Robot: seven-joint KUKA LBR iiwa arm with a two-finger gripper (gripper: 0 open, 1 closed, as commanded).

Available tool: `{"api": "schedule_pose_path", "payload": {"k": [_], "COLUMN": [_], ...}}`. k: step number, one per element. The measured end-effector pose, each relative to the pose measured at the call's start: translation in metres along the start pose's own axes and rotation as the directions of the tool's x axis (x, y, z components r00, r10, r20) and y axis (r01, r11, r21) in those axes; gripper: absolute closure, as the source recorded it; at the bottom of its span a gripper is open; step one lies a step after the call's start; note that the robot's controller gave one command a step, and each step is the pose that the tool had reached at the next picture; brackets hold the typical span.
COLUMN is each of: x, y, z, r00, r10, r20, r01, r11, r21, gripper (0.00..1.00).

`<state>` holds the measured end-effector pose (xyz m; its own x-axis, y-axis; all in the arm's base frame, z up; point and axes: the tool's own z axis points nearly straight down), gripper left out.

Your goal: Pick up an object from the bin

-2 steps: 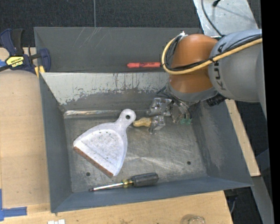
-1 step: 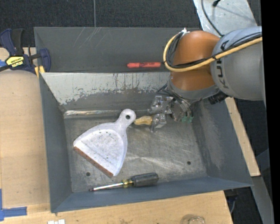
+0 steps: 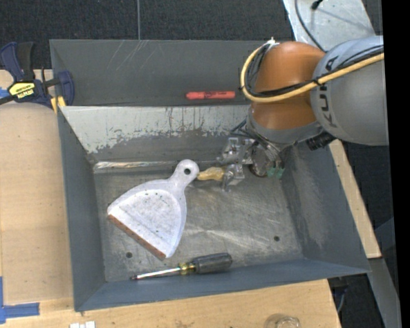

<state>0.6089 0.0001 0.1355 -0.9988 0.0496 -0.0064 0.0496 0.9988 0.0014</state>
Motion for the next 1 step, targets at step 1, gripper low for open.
{"api": "schedule_pose_path", "payload": {"k": [1], "x": [0.0003], "y": [0.0000], "z": [-0.0071], "r00": [1.000], "r10": [0.000], "r20": [-0.003], "r01": [0.000], "r11": [1.000], "r21": [0.000], "gripper": [1.00]}}
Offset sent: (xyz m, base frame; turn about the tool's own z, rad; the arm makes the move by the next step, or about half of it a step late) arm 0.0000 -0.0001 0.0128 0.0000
